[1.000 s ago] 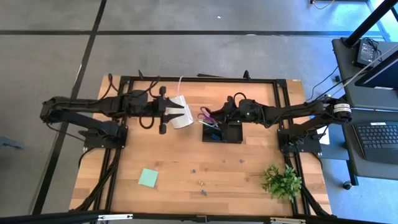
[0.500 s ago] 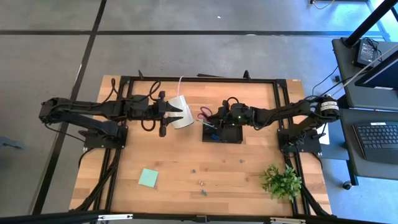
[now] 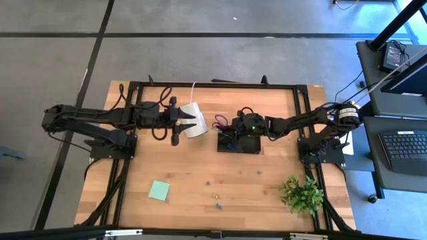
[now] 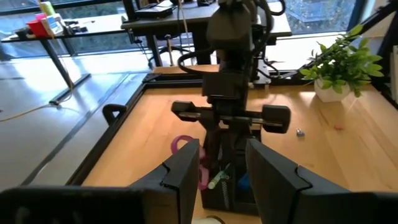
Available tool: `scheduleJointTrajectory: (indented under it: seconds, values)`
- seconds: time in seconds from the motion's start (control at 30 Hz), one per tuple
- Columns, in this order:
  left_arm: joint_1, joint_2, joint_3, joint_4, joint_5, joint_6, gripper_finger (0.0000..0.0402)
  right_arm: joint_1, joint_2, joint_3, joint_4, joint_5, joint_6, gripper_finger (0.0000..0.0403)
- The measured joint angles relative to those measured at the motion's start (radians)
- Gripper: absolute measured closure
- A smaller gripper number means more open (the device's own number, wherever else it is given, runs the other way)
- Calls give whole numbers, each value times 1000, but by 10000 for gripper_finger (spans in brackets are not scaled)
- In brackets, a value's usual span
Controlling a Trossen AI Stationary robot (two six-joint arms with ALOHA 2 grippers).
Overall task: Pick and place office supplies into organizer
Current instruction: Put the black pen into the black desk organizer
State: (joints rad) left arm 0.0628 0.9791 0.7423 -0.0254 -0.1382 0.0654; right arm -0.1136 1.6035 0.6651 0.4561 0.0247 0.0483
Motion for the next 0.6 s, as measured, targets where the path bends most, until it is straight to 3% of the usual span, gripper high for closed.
scheduleJointTrajectory:
  seconds: [0.6]
  values:
    - [0, 0, 0, 0, -24, 0, 277, 0, -18, 1, -13, -4, 0, 274]
